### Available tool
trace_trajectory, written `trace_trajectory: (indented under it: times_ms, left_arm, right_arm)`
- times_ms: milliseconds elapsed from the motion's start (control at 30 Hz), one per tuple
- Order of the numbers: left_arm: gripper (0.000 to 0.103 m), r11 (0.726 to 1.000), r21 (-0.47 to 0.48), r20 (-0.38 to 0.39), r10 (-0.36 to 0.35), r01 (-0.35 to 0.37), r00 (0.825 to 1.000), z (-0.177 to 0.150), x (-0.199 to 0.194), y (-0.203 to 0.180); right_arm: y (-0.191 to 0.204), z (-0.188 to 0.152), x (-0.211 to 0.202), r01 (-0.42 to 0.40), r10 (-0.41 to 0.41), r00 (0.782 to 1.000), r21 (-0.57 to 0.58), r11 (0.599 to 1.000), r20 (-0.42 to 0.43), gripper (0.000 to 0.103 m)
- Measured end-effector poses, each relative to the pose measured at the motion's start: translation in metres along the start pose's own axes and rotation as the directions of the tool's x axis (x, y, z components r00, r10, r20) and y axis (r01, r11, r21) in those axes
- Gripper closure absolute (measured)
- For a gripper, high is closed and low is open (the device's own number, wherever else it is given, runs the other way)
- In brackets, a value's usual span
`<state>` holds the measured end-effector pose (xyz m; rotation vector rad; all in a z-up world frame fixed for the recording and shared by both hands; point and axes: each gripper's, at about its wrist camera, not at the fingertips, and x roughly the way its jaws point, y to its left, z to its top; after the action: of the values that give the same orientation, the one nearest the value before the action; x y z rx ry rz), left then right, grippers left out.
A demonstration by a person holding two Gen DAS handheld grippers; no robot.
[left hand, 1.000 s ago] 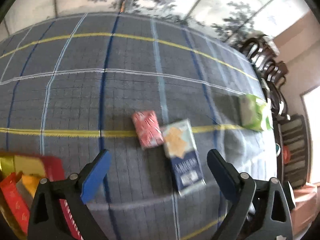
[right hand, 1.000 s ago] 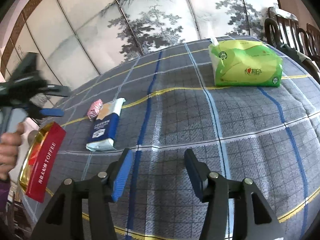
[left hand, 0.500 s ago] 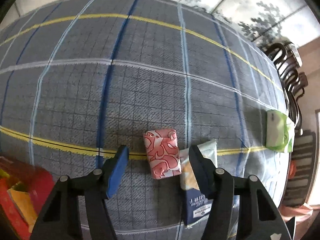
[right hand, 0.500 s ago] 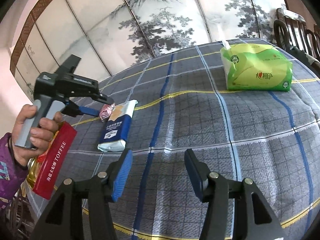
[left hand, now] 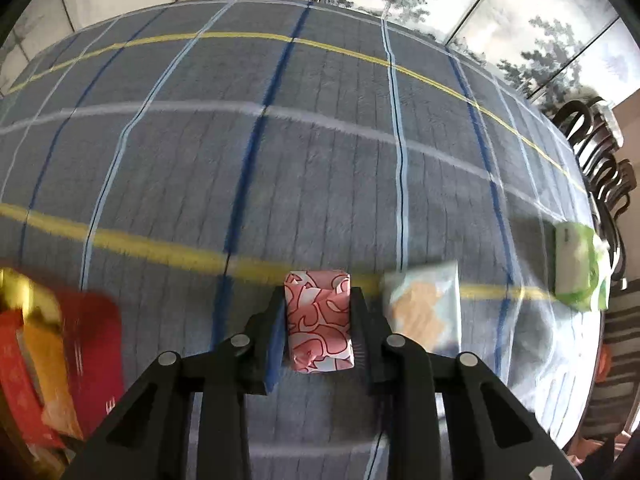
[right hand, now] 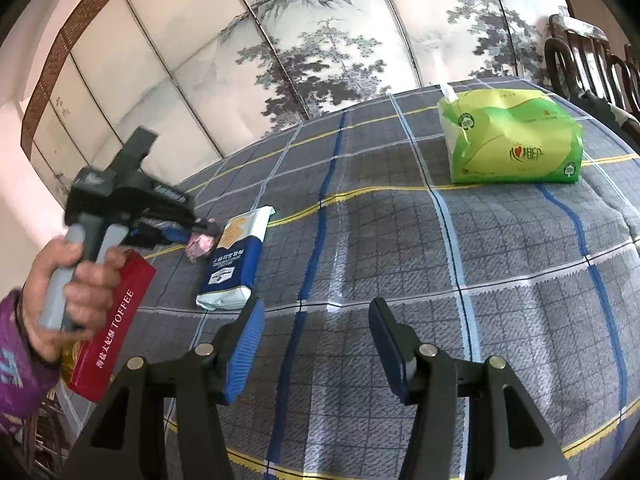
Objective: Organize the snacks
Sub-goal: 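Carry the pink snack toward the tray with the left gripper while the right grasps the blue soda-cracker pack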
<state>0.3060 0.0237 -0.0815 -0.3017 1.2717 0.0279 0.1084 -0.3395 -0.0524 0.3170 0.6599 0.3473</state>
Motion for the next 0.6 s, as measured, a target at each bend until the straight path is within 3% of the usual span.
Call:
trace_trajectory:
  times_ms: [267,500,600]
  left_arm:
    - [0.077,0.995,-0.006,-0.011,-0.096,0.096,0.995,-0.064,-0.029,0.026]
    - [0.077,0.988,0.05,0.04,-0.148,0.146,0.988,-0.099,-0.07,0.023]
    - [0.077,0.984,0.058,0.055,-0.171,0.168,0.984,-0.109,-0.086,0.026]
  right_arm:
    - [0.0,0.001,0.006,0.017,-0.017,1.0,0.004,1.0,-0.021,0.047]
    - [0.013,0.003,0.015,0.076,-0.078,0.996,-0.042,0.996,-0.047,0.047]
    - [0.035,0.005,0.027,0.031,-0.036,0.996,-0.066,0.997,-0.078,0.047]
